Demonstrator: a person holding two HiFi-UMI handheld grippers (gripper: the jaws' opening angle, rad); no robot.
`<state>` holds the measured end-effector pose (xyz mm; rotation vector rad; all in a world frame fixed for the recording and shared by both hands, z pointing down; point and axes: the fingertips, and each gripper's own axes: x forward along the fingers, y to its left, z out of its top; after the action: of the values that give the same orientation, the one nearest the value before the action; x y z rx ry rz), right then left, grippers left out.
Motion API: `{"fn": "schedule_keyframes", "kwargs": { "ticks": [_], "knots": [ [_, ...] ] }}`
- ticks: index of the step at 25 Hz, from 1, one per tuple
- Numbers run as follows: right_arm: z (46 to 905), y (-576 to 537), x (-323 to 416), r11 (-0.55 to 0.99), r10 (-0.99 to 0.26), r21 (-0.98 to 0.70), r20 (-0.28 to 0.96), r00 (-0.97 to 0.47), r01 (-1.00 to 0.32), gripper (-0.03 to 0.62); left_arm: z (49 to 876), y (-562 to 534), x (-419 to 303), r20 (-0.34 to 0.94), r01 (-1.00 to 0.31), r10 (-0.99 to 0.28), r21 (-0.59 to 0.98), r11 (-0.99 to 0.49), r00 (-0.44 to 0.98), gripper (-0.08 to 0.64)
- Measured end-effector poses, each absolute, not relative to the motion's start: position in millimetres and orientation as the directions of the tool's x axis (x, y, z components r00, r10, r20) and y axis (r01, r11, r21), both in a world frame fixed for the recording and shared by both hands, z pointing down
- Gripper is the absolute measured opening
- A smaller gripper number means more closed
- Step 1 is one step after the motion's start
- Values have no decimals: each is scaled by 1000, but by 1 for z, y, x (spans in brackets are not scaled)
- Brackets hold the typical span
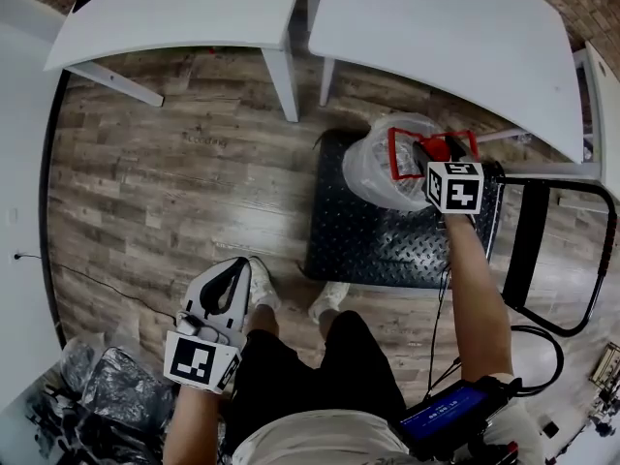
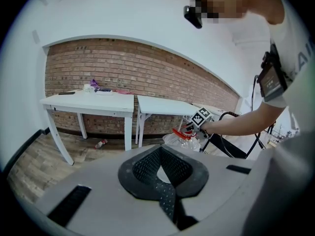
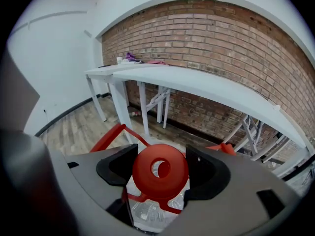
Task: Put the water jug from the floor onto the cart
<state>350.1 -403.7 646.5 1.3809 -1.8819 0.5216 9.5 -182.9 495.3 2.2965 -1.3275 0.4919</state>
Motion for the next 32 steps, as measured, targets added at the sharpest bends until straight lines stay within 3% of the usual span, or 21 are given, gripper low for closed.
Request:
{"fn": "schedule_keyframes", "kwargs": {
  "ticks": [22, 27, 32],
  "knots": [
    [660, -401, 386, 287, -619, 72, 775, -127, -955, 311, 492, -171, 28, 493, -837, -685, 209, -506, 537, 1],
    [606, -387, 372, 281, -705, 95, 696, -138, -955, 313, 477, -166, 25, 477, -815, -678, 169, -554, 560, 2],
    [501, -363, 325, 310, -831, 159, 525, -185, -937, 313, 448, -174, 15, 436, -782, -674, 123, -611, 596, 2]
  ]
}}
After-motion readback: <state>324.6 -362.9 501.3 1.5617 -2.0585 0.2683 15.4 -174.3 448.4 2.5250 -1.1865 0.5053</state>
